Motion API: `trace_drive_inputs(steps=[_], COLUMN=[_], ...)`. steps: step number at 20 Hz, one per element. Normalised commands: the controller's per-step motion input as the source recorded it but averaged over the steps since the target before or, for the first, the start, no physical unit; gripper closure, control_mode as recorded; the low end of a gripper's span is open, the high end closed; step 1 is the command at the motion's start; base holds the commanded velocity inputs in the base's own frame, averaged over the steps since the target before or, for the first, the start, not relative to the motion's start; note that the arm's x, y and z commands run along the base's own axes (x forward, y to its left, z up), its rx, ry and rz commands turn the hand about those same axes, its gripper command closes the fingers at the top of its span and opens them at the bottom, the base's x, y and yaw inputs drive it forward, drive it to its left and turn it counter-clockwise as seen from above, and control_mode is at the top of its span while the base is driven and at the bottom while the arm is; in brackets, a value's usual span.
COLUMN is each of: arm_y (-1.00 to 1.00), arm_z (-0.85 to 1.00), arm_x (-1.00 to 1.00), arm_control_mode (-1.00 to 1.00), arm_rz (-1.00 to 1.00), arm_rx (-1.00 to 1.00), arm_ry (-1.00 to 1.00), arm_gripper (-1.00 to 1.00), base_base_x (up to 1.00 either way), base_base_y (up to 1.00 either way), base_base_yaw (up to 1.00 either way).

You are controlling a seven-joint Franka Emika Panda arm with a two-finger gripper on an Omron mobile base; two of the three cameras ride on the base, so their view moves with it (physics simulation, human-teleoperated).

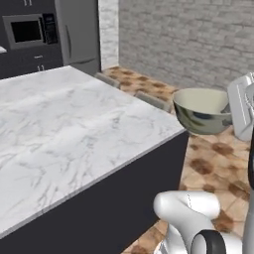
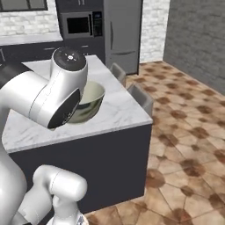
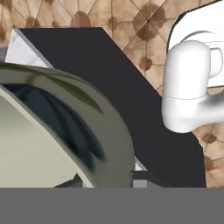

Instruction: Pick up the bowls from the cabinet and place each bowl in front of a stool on the dining counter.

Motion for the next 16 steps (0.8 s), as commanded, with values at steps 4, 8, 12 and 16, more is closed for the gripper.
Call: trace_drive_inputs(steps=[4,8,12,16], arm_y=[0.0,0.0,0.0,0.0], arm_z=[0.0,0.0,0.0,0.0], arm_x=[0.0,0.0,0.0,0.0], arm_control_mode=[1.0,1.0,1.0,1.0], arm_rz=[0.0,0.0,0.0,0.0], arm_rx=[0.0,0.0,0.0,0.0], arm_ry=[0.0,0.0,0.0,0.0], arm_gripper=[1.0,1.0,1.0,1.0], base_base_x=[0.94,0.77,0.51,0.01], base_base_y=[-1.0,-1.0,-1.0,-1.0], base_base_yaw=[0.19,0.27,0.31,0.46])
